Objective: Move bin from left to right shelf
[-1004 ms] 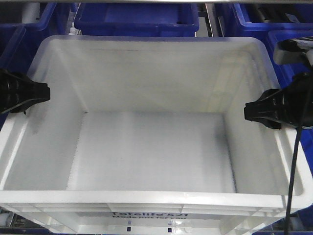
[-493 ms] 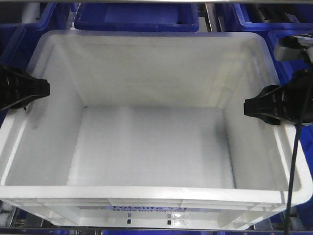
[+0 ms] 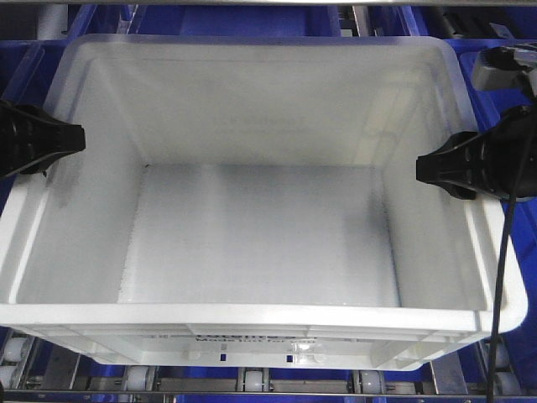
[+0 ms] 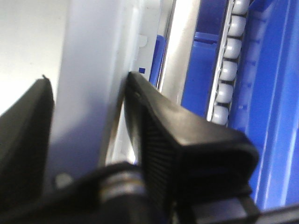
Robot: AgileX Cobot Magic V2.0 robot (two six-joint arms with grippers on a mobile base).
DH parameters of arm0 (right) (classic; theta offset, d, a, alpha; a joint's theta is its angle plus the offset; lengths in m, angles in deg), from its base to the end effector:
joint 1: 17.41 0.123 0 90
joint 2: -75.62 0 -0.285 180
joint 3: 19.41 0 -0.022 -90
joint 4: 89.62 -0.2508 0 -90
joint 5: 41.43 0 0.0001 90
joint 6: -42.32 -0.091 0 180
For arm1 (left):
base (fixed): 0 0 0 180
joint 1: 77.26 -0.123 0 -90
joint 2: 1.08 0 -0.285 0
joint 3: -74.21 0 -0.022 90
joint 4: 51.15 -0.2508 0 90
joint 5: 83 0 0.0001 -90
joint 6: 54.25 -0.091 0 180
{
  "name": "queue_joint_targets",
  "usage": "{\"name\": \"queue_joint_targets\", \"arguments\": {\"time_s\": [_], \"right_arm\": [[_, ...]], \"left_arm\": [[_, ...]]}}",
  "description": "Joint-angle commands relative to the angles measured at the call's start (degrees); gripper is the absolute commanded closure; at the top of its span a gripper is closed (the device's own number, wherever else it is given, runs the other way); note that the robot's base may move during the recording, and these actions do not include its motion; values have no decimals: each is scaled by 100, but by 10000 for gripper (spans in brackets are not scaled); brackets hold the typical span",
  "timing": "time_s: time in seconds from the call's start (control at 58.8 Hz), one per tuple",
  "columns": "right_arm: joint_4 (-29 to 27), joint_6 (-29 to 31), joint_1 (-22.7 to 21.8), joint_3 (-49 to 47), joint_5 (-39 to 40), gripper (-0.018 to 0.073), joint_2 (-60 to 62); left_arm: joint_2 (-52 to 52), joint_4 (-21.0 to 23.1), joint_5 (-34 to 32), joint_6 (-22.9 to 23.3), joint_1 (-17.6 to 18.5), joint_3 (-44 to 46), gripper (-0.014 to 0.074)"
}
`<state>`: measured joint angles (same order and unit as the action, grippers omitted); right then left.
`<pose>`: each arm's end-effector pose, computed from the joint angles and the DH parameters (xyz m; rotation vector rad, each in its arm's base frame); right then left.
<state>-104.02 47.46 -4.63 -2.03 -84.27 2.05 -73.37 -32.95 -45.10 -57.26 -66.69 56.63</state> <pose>0.2269 0.0673 0.3531 -0.2340 2.3212 0.3577 0.2287 -0.0605 0.3640 0.0901 2.2228 -0.4265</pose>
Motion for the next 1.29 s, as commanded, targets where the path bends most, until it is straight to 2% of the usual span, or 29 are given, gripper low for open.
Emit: {"name": "queue_joint_targets", "arguments": {"time_s": [0.0,0.255,0.425,0.732,1.276], "right_arm": [[-131,39,-25,-227,908,564,28],[-120,69,-25,-227,944,564,-355],[-120,348,-25,-227,1053,564,-583],[-126,364,-25,-227,1462,564,-958],[-139,364,-25,-227,1539,564,-1074]], "left_arm": [[96,271,-623,-140,41,233,603],[-204,106,-656,-140,41,233,603],[-410,106,-818,-145,41,233,603],[-826,105,-1089,-213,41,233,603],[-1000,110,-1539,-290,41,233,603]]}}
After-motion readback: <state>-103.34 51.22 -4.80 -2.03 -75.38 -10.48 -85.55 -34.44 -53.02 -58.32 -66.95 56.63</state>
